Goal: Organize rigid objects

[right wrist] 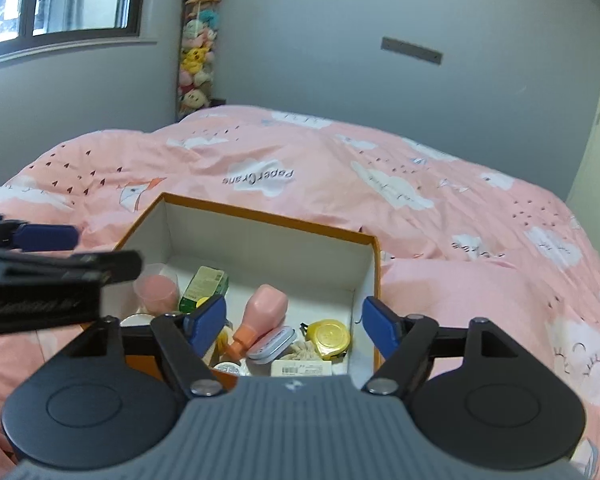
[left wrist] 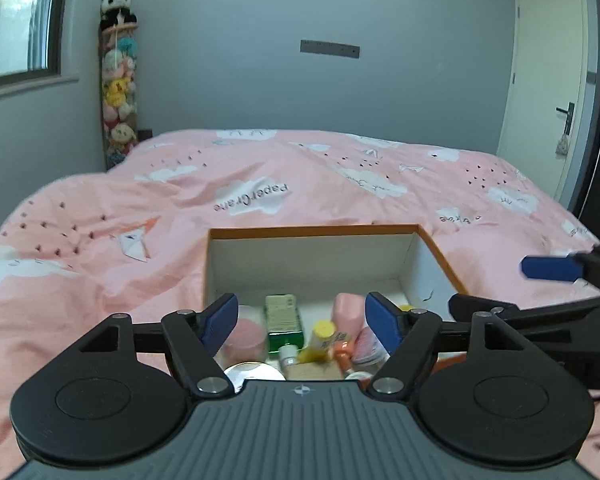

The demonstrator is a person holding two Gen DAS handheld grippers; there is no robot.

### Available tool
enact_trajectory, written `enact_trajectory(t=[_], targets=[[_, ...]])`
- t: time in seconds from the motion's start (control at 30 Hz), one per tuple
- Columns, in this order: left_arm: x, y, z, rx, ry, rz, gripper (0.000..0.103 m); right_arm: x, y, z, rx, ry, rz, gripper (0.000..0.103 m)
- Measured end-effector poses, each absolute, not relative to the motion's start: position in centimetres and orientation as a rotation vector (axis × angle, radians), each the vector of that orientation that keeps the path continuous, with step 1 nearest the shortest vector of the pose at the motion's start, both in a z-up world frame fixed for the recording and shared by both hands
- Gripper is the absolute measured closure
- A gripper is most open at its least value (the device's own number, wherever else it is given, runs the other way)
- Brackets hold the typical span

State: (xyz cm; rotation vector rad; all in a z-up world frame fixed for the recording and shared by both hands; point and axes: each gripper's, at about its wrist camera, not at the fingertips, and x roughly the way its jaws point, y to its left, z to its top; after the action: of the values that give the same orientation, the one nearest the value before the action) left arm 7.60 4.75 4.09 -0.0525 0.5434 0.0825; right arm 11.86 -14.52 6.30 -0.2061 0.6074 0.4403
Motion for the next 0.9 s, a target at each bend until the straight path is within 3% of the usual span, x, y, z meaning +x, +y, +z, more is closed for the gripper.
enact_trajectory(t=[0.3,0.9], targets=[[6.0,5.6,3.2,-0.060,0.524,0.189,0.006,8.9,-14.5,5.3,-0.159,0.520,0.326,0.014],[6.8,5.5,-1.3,-0.058,0.707,0.192,0.006,10.1,-15.2,1.6,-0.040,0.664,0.339,0.012]])
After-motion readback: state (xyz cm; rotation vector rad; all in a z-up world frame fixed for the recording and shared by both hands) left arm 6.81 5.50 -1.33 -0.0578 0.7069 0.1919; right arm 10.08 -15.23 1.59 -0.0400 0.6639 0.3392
